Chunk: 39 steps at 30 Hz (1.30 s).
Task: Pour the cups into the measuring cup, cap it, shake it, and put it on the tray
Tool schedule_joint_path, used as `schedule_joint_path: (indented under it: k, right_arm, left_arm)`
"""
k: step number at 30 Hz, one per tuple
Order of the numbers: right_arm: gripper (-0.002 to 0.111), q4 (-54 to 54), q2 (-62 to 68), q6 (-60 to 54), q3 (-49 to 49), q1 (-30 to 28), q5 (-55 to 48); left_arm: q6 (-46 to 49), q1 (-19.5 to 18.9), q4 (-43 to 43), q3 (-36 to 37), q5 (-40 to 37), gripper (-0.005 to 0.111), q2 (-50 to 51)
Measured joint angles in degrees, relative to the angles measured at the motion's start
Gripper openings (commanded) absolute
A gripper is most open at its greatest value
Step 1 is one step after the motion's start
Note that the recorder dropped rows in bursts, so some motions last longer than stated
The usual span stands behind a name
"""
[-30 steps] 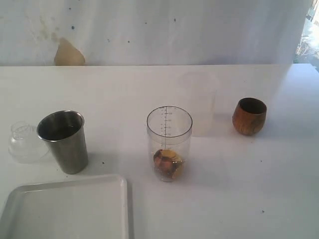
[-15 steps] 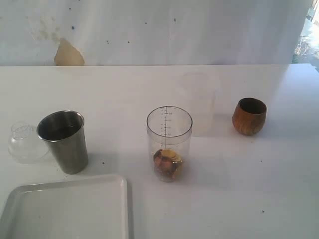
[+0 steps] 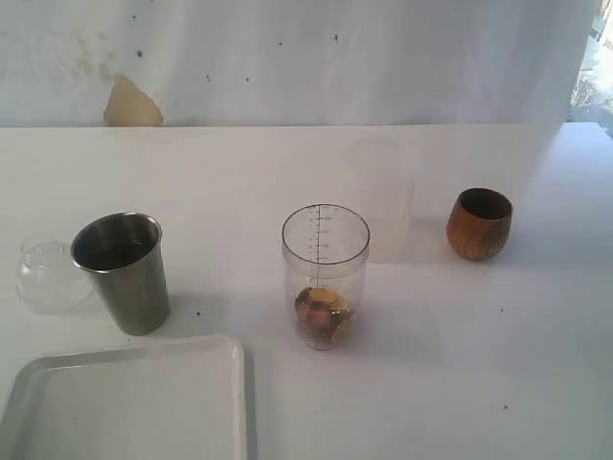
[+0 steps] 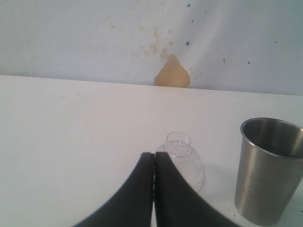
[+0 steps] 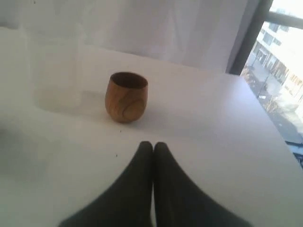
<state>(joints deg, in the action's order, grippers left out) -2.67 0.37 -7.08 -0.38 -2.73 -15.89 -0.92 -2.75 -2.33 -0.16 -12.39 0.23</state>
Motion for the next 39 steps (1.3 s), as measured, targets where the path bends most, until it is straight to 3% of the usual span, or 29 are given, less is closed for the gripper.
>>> schedule_joint_path:
  k: [39]
  right_arm:
    - [0.0,0.7,0.0,3.0,0.0,0.0,-3.7]
  left_arm:
    - [0.0,0.0,0.0,0.0,0.0,0.001,0.0]
